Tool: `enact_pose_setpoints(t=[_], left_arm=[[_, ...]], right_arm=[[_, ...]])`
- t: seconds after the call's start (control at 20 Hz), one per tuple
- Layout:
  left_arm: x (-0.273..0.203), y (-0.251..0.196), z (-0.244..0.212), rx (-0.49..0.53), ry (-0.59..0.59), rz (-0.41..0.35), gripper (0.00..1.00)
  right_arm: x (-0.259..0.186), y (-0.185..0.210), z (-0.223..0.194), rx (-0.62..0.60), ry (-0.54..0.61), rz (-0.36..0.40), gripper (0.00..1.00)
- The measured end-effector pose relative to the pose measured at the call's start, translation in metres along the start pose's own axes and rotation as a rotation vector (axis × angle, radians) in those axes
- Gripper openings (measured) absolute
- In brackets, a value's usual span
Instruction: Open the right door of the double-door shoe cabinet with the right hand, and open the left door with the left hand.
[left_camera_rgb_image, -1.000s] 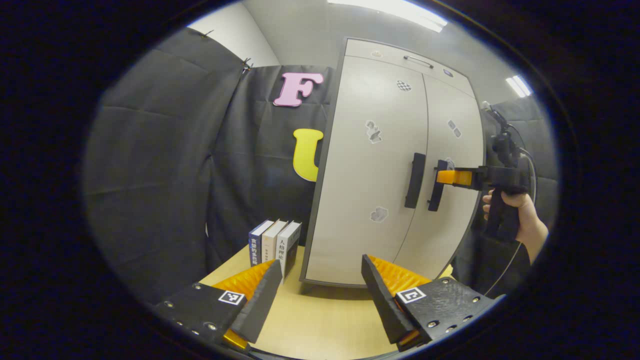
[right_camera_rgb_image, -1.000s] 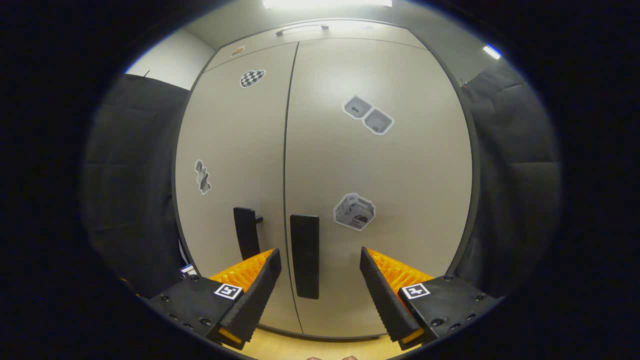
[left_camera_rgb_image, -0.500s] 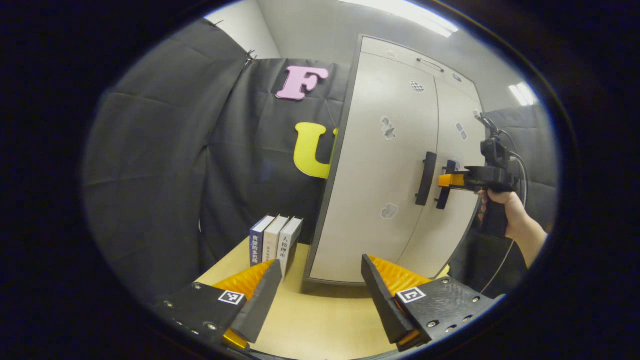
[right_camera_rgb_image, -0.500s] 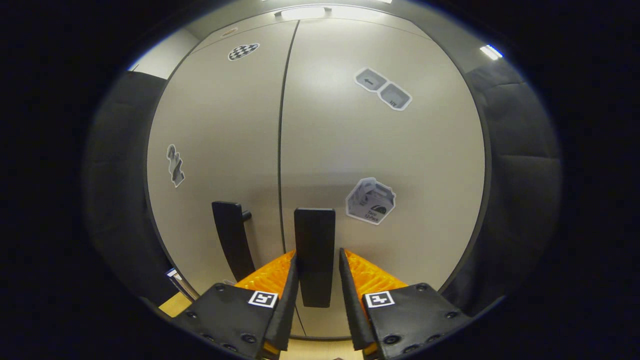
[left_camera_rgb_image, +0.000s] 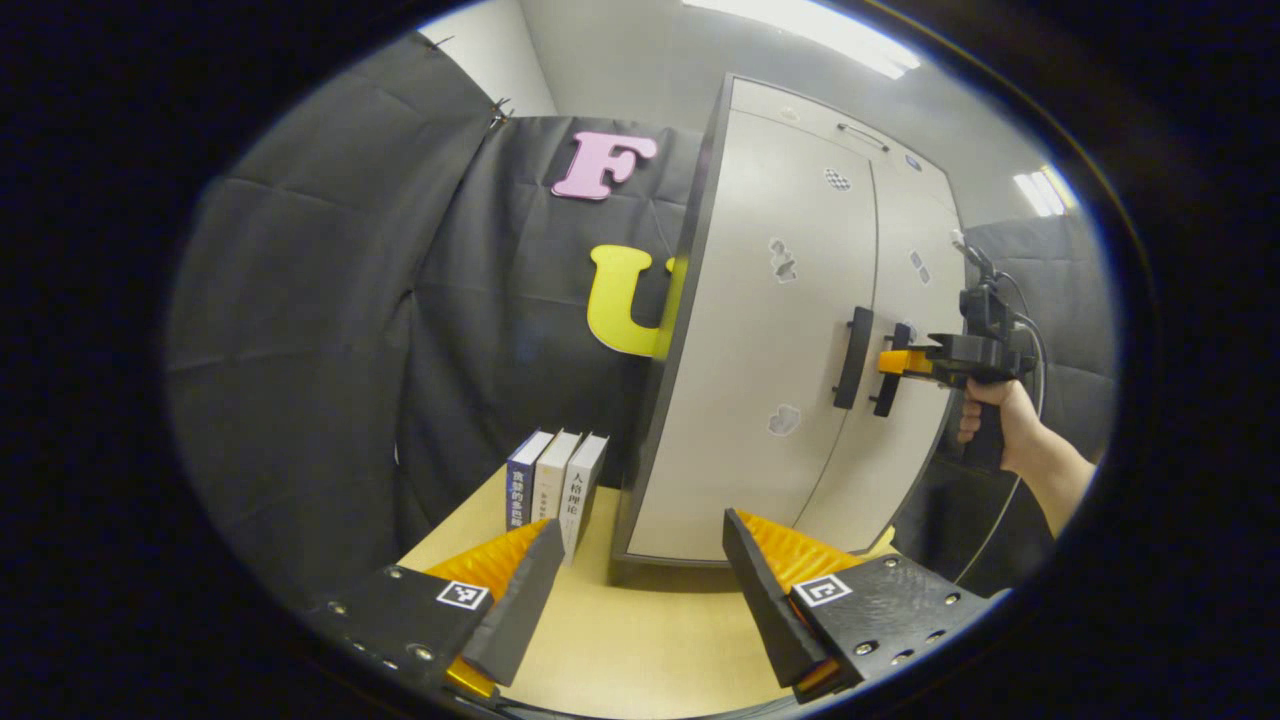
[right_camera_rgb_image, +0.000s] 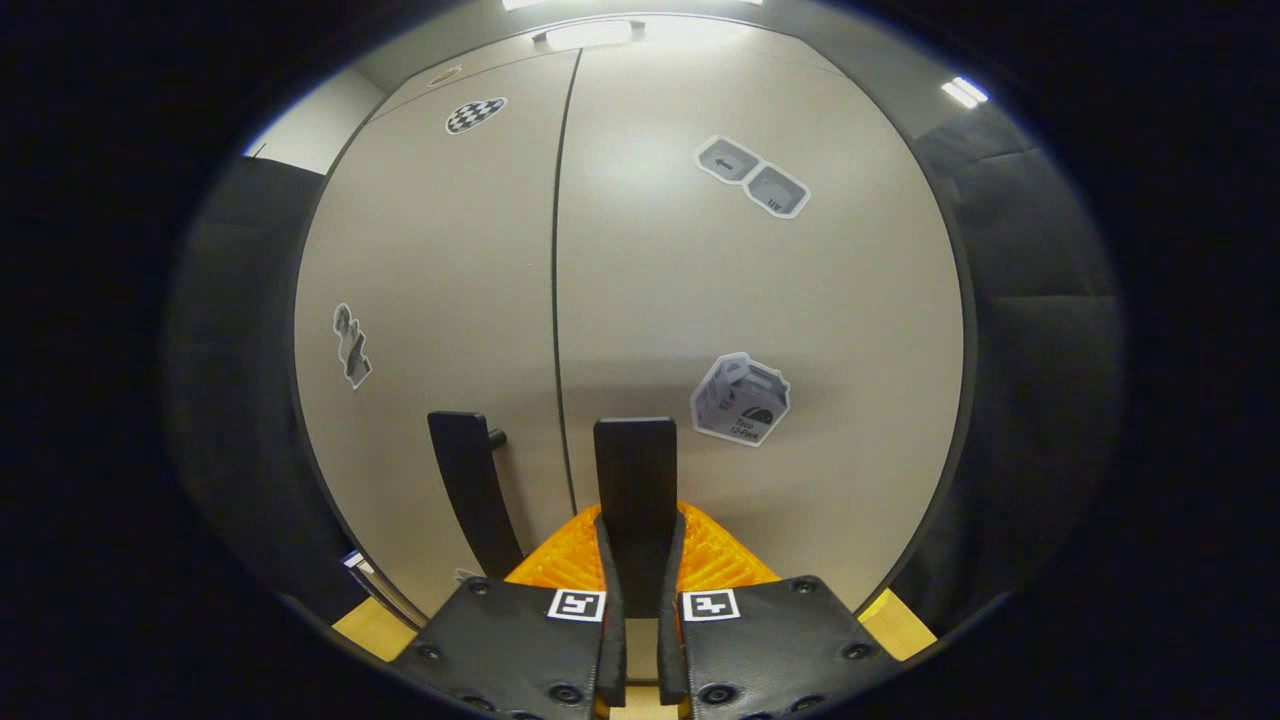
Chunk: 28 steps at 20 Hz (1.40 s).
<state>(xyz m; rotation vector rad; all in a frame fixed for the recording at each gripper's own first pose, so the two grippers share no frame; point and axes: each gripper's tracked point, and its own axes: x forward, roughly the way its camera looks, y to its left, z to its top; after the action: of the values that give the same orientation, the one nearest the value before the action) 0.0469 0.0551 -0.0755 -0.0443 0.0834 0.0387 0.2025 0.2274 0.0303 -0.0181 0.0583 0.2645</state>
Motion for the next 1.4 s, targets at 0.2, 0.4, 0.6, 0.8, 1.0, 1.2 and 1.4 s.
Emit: enact_pose_setpoints(t=[0.2,0.4,0.6,0.8,1.0,1.2,1.4], left_arm=[[0.005,-0.006,-0.012,0.014,0.03,-0.06,0.94],[0.011,-0.022,-0.023,-0.01,0.05,-0.096,0.94],[0.004,-0.047,-0.016,-0.022,0.025,-0.071,0.94],[-0.015,-0.079,-0.011,-0.003,0.003,-0.005,0.95],[-0.043,-0.116,-0.009,-0.003,-0.018,0.04,0.94],[-0.07,-0.153,-0.015,0.074,-0.03,0.081,0.95],[-0.092,-0.198,-0.033,0.104,-0.026,0.096,0.94]], right_arm=[[-0.012,0.0,-0.002,-0.043,0.005,-0.009,0.14],[-0.036,-0.008,-0.005,-0.028,0.019,0.022,0.14],[-0.059,-0.015,-0.008,-0.026,0.016,0.064,0.12],[-0.085,-0.027,-0.01,-0.017,0.014,0.157,0.12],[-0.106,-0.04,-0.012,-0.013,0.006,0.242,0.12],[-0.127,-0.058,-0.015,-0.009,-0.001,0.313,0.12],[-0.15,-0.088,-0.017,0.009,-0.019,0.329,0.11]])
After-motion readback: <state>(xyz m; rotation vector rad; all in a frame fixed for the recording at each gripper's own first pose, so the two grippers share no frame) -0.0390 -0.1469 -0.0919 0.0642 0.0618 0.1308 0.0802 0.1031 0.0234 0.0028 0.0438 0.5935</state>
